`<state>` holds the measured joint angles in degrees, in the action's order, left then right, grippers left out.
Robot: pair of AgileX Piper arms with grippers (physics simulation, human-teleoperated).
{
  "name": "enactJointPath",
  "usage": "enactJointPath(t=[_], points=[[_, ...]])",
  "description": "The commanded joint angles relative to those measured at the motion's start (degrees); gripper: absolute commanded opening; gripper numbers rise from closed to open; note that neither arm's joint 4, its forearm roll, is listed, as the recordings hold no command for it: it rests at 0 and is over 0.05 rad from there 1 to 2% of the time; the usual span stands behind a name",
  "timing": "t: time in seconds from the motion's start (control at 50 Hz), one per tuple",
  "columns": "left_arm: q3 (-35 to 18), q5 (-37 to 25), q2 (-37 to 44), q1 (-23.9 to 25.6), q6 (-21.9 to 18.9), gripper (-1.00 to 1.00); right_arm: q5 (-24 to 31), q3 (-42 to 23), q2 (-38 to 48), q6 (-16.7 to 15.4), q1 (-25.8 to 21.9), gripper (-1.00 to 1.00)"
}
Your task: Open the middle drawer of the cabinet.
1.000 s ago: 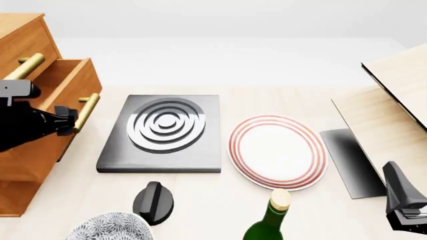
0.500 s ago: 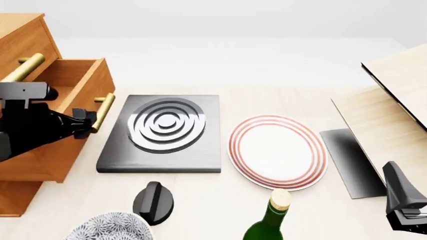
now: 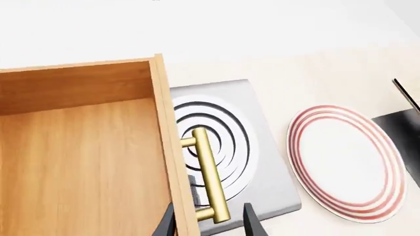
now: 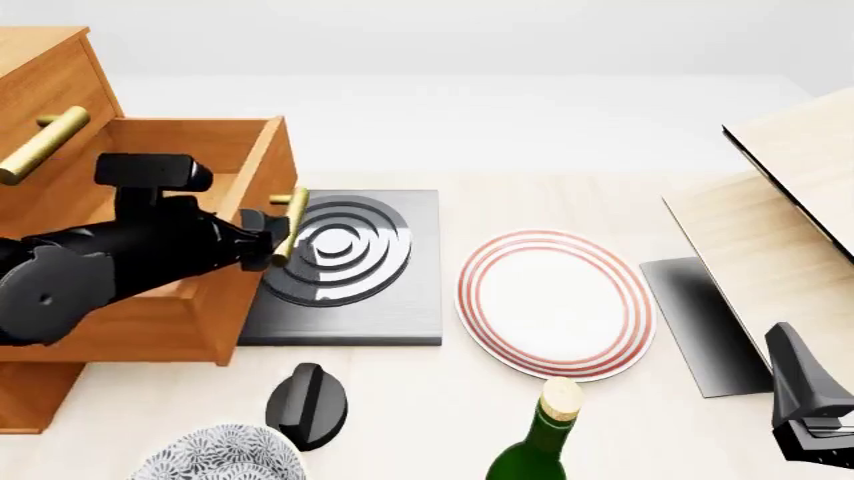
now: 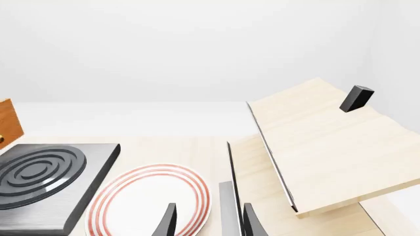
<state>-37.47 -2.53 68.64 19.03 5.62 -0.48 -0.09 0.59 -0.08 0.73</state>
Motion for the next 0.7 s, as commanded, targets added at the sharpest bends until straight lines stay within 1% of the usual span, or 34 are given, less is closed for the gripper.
enactJointPath(t=[0.02,0.06,0.1,0.2,0.34,0.38,0.42,0.46,0.48,0.52,0.56,0.62,0.66,0.7], points=[[-1.8,0.5,7.0,14.8,1.0,1.00,0.0,0.0,0.0,0.0,0.0,1.00],[-2.1,0.4,7.0,15.3,0.7,1.00,0.0,0.0,0.0,0.0,0.0,1.00],[-2.7,0.0,7.2,16.8,1.3,1.00,0.0,0.0,0.0,0.0,0.0,1.00],[-3.4,-1.1,6.2,18.2,1.6,1.00,0.0,0.0,0.0,0.0,0.0,1.00],[-4.0,-2.1,5.0,19.1,2.2,1.00,0.0,0.0,0.0,0.0,0.0,1.00],[-4.2,-2.8,3.2,19.2,2.7,1.00,0.0,0.0,0.0,0.0,0.0,1.00],[-3.8,-3.0,-1.2,17.5,0.8,1.00,0.0,0.0,0.0,0.0,0.0,1.00],[-2.9,-3.4,-6.2,15.8,0.3,1.00,0.0,0.0,0.0,0.0,0.0,1.00],[-1.6,-3.4,-10.3,13.6,-1.6,1.00,0.0,0.0,0.0,0.0,0.0,1.00],[0.3,-3.6,-18.2,10.8,-4.3,1.00,0.0,0.0,0.0,0.0,0.0,1.00],[1.5,-4.4,-22.5,8.5,-4.4,1.00,0.0,0.0,0.0,0.0,0.0,1.00],[3.7,-6.0,-31.6,2.6,-6.4,1.00,0.0,0.0,0.0,0.0,0.0,1.00],[4.2,-7.3,-35.3,0.1,-6.1,1.00,0.0,0.0,0.0,0.0,0.0,1.00],[5.4,-9.2,-41.1,-3.8,-7.5,1.00,0.0,0.0,0.0,0.0,0.0,1.00]])
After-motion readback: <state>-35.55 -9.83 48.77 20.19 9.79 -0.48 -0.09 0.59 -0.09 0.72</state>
